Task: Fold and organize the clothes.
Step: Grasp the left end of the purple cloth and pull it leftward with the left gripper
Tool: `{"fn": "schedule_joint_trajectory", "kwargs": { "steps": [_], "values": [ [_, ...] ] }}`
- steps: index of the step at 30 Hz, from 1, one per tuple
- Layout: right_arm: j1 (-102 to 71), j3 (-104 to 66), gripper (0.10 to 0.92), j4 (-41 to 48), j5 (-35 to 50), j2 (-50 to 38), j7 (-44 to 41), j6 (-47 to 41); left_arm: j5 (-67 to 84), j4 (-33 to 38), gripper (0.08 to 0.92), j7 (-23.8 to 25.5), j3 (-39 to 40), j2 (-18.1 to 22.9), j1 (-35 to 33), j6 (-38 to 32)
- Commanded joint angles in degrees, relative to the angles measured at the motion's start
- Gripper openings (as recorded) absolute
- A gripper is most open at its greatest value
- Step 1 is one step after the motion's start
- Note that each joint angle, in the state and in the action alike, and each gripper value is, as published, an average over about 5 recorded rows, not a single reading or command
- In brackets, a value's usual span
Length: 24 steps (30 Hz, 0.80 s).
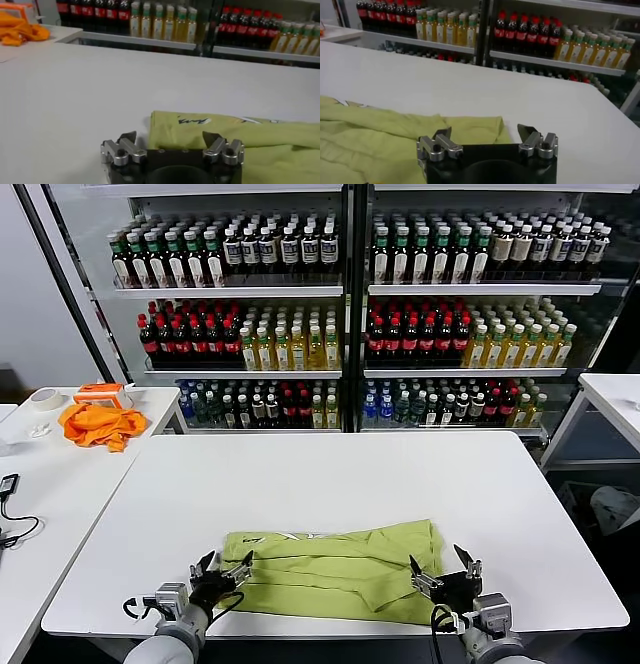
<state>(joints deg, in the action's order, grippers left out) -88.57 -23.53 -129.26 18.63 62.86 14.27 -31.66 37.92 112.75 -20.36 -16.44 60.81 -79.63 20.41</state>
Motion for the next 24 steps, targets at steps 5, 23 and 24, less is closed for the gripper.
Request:
{"fn": "schedule_joint_trajectory", "kwargs": {
  "steps": [5,23,24],
  "values": [
    [-0.24,0.01,0.823,0.56,-0.6,0.31,0.11,0.03,-1.19,-1.26,0.589,-3.98,2.46,1.6,-0.76,0.49],
    [1.77,0.93,0.823,1.95,-0.45,0.37,0.53,-0.2,-6.74,1.55,0.106,-1.73,-3.79,-1.09,-0.68,0.07],
    [2.04,1.12,0.823,1.91,-0.44,0.33,0.55,-0.29,-6.88,2.49,0.103,-1.72,-5.07,-1.91,-0.93,0.89]
  ]
}}
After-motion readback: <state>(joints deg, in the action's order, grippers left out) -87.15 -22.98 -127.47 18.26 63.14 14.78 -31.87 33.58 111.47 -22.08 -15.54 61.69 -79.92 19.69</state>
